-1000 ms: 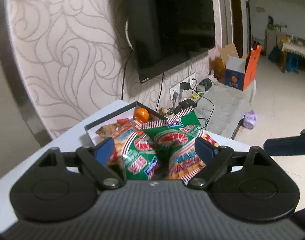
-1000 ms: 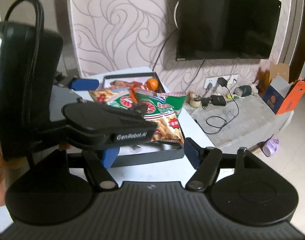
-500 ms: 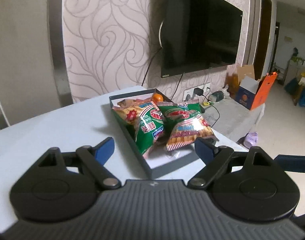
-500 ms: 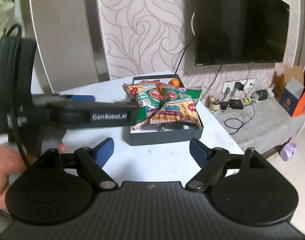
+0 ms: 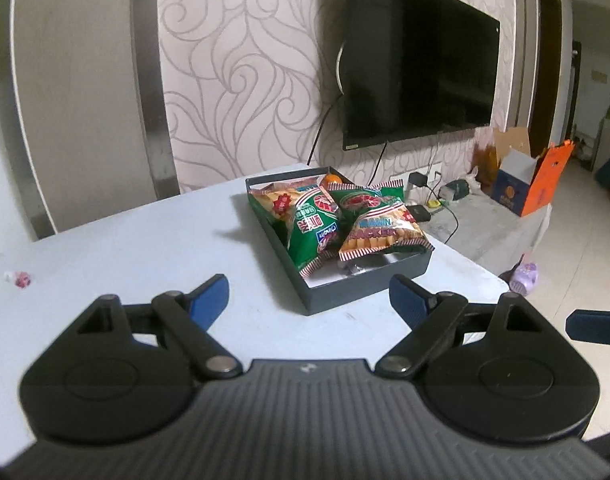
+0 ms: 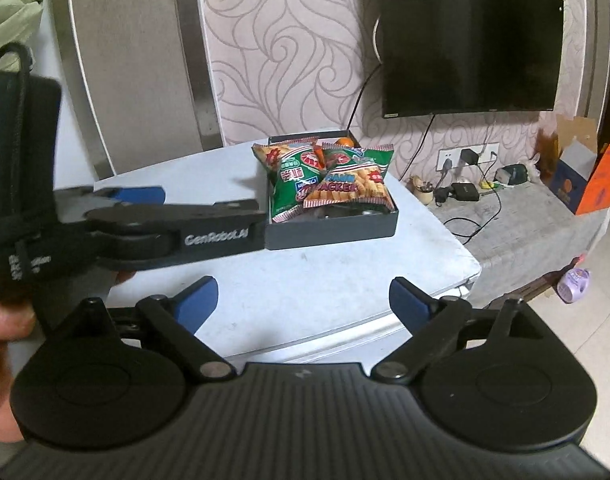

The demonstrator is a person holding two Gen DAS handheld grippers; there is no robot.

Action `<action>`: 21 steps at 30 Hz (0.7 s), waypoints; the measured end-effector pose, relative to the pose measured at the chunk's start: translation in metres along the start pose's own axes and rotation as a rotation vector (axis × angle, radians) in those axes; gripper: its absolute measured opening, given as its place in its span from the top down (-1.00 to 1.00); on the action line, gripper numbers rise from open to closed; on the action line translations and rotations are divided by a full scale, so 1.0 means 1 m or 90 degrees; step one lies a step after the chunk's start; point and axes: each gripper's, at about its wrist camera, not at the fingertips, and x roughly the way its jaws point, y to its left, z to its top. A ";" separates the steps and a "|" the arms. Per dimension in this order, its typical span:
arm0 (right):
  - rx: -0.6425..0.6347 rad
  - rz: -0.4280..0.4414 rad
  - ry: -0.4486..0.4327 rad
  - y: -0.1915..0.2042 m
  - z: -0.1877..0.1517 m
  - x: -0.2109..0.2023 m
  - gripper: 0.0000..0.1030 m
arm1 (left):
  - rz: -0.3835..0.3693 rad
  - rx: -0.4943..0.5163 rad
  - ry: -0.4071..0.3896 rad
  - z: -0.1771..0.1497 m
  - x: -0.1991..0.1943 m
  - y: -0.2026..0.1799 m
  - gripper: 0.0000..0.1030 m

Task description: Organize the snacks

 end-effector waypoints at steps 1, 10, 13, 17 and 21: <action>0.001 0.001 0.000 0.000 0.001 0.000 -0.85 | -0.003 -0.006 0.000 0.000 -0.002 0.002 -0.72; 0.003 -0.003 -0.009 0.001 0.008 0.005 -0.87 | 0.022 0.008 -0.029 -0.003 -0.012 0.006 -0.72; 0.006 0.002 -0.005 0.001 0.010 0.008 -0.87 | 0.029 0.014 -0.029 -0.002 -0.013 0.008 -0.72; 0.001 0.000 -0.008 0.002 0.012 0.012 -0.87 | 0.061 0.033 -0.042 -0.001 -0.014 0.007 -0.72; 0.008 -0.001 -0.007 -0.001 0.013 0.016 -0.87 | 0.072 0.035 -0.031 0.000 -0.011 0.006 -0.73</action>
